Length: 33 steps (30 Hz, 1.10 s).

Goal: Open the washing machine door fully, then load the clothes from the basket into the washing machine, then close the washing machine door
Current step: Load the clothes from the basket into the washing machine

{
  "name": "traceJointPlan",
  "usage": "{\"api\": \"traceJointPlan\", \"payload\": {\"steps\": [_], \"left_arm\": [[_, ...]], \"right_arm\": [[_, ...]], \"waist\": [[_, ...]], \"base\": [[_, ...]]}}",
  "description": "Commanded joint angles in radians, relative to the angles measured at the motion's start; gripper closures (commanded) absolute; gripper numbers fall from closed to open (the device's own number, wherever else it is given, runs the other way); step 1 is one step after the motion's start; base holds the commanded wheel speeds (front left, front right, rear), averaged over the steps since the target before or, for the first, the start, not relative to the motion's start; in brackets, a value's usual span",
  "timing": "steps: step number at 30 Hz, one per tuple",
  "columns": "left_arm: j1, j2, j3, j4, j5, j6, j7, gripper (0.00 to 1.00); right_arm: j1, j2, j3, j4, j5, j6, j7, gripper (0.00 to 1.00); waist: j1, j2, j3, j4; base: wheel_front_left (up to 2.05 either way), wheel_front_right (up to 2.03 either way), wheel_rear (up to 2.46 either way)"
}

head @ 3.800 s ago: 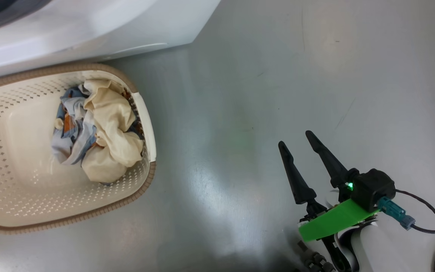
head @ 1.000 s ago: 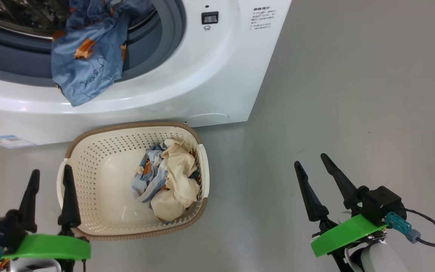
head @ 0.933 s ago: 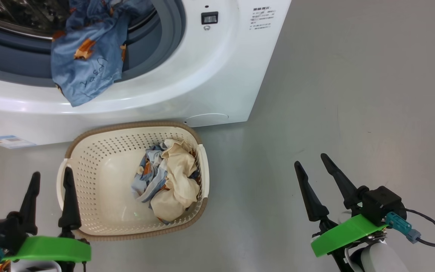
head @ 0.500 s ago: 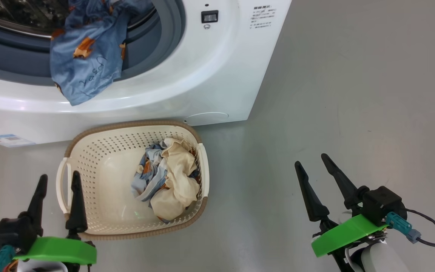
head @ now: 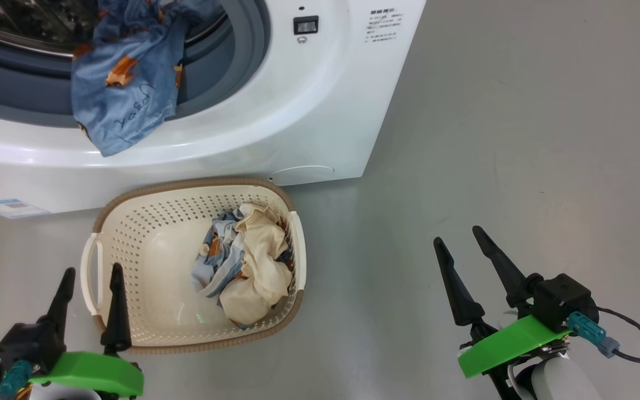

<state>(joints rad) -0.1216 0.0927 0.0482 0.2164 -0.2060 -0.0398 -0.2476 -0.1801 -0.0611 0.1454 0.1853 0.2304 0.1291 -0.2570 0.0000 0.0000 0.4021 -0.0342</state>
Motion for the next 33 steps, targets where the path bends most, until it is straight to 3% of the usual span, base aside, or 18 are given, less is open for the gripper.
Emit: {"api": "traceJointPlan", "payload": {"steps": [1,16,26,33], "left_arm": [[0.005,0.026,0.031,-0.013,0.006,0.005,-0.002,0.00],[-0.269,0.107,-0.001,0.103,-0.011,-0.040,0.060,0.00],[-0.503,0.181,-0.037,0.253,-0.014,-0.065,0.149,0.00],[-0.615,0.201,-0.059,0.359,-0.039,-0.076,0.202,0.00]], "right_arm": [[0.020,0.004,0.021,-0.021,-0.006,0.002,-0.005,0.00],[-0.008,0.005,0.042,-0.015,0.002,0.002,-0.005,0.00],[-0.018,0.006,0.050,-0.016,0.005,0.002,-0.005,0.00],[-0.029,0.008,0.055,-0.016,0.005,0.002,-0.005,0.00]], "waist": [[0.0000,0.0000,0.000,-0.001],[0.0000,0.0000,0.030,-0.034],[0.0000,0.0000,0.051,-0.062],[0.0000,0.0000,0.072,-0.077]], "base": [[0.00,0.00,0.00],[0.00,0.00,0.00],[0.00,0.00,0.00],[0.00,0.00,0.00]]}}
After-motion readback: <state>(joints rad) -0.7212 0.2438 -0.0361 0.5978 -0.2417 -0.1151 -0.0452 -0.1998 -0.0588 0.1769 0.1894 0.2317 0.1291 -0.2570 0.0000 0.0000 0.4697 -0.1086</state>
